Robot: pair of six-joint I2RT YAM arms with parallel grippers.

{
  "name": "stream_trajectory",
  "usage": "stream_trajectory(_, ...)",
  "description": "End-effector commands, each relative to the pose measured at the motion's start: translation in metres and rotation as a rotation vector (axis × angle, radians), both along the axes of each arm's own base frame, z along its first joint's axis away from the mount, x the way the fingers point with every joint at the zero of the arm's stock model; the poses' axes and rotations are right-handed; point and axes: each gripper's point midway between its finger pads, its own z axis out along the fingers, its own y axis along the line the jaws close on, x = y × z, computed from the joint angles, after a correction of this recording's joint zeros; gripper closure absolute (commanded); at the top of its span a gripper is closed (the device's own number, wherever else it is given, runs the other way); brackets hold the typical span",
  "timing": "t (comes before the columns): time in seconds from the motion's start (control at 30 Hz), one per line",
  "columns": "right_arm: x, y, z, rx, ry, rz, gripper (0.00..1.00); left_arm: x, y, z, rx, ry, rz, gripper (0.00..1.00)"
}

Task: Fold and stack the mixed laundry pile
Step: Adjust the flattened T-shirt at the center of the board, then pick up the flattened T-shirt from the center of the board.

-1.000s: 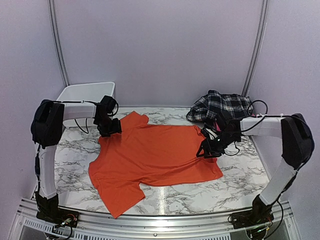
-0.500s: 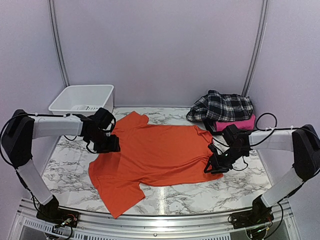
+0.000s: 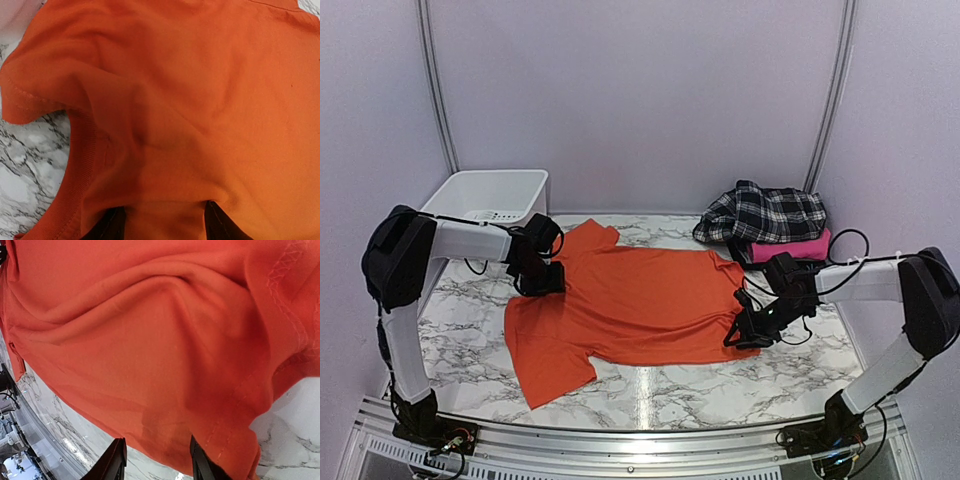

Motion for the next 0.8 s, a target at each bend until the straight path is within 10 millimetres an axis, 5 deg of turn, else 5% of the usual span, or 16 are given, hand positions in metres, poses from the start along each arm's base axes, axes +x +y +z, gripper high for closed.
stream_trajectory(0.0, -0.026, -0.012, -0.008, -0.05, 0.07, -0.003, 0.56, 0.003, 0.012, 0.001, 0.027, 0.018, 0.002, 0.41)
stream_trajectory(0.2, -0.061, 0.001, 0.023, 0.021, 0.08, 0.03, 0.58, -0.031, 0.008, 0.071, -0.066, -0.078, -0.047, 0.3)
stream_trajectory(0.37, -0.054, -0.002, 0.059, 0.036, -0.025, -0.025, 0.56, -0.085, 0.007, 0.104, -0.151, -0.086, -0.03, 0.25)
stream_trajectory(0.6, -0.026, -0.052, 0.051, -0.127, -0.063, -0.269, 0.54, -0.166, 0.029, 0.077, -0.256, 0.018, 0.146, 0.26)
stream_trajectory(0.77, -0.019, -0.062, 0.039, -0.177, -0.058, -0.334, 0.52, -0.211, 0.045, 0.043, -0.253, 0.114, 0.246, 0.26)
